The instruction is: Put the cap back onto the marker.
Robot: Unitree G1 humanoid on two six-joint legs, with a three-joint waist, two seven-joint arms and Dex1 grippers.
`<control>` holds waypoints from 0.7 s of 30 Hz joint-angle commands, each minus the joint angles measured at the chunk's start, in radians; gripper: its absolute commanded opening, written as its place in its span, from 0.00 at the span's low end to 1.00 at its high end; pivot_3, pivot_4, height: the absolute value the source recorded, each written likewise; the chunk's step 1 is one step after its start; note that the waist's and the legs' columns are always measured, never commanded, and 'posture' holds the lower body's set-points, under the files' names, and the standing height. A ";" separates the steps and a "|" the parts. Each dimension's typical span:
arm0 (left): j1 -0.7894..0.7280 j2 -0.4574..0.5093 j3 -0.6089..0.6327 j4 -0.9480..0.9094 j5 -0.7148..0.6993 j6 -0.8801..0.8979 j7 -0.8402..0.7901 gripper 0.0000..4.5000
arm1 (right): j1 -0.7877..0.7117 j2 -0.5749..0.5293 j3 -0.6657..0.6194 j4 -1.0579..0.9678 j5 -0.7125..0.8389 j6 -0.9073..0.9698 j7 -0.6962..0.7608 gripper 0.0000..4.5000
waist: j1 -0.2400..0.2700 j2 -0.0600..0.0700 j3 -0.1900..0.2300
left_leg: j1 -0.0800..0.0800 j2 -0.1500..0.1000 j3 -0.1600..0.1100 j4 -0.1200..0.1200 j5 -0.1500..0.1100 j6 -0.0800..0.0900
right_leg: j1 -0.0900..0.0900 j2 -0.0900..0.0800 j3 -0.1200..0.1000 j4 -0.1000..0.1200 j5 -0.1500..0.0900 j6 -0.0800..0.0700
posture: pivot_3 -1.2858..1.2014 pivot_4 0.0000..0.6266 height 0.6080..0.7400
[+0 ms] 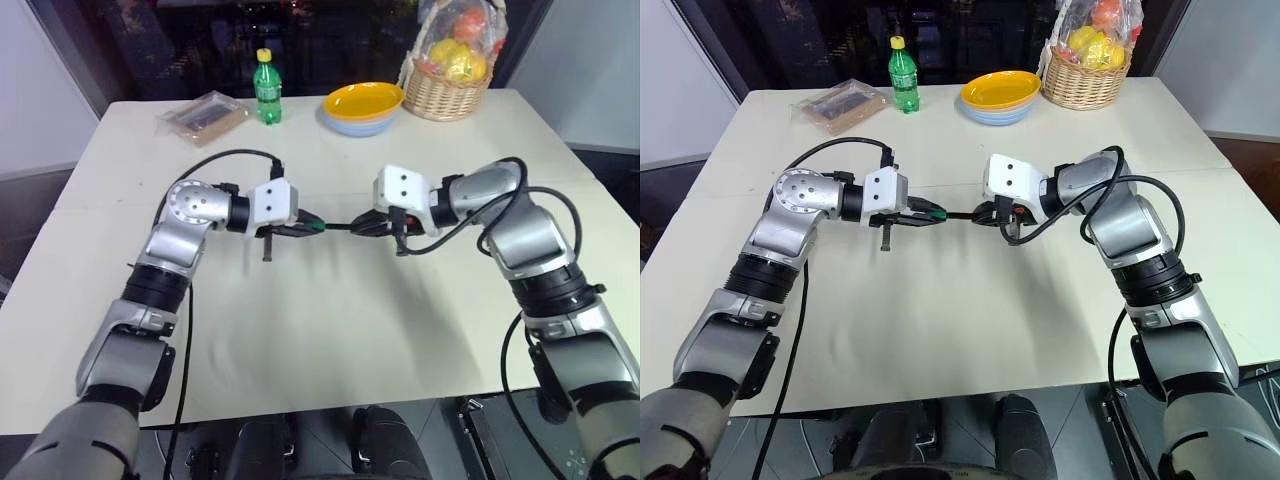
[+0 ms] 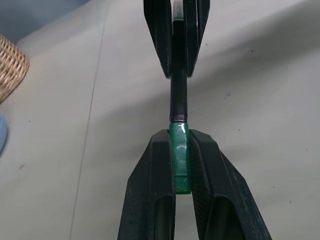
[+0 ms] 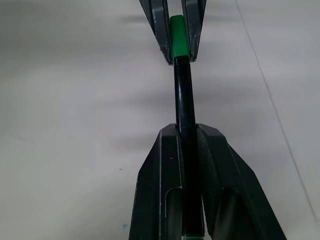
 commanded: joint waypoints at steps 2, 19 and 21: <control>-0.019 -0.040 0.005 -0.042 -0.043 0.017 0.010 0.00 | -0.024 0.058 0.046 -0.113 0.029 -0.106 0.010 0.02 | 0.000 0.000 0.000 | 0.000 0.000 0.000 0.000 0.000 0.000 | 0.000 0.000 0.000 0.000 0.000 0.000 | 0.52 0.24 1.00; -0.031 -0.063 -0.003 -0.055 -0.013 0.033 0.025 0.00 | -0.034 0.087 0.088 -0.052 -0.094 -0.225 -0.043 0.02 | 0.000 0.000 0.000 | 0.000 0.000 0.000 0.000 0.001 -0.002 | 0.000 0.000 0.000 0.000 0.000 0.000 | 0.52 0.24 1.00; -0.029 -0.059 -0.009 -0.043 0.007 0.017 0.032 0.00 | -0.032 0.088 0.088 -0.045 -0.100 -0.230 -0.040 0.02 | 0.000 0.000 0.000 | 0.000 0.000 0.000 0.000 0.001 -0.002 | 0.000 0.000 0.000 0.000 0.000 0.000 | 0.52 0.24 1.00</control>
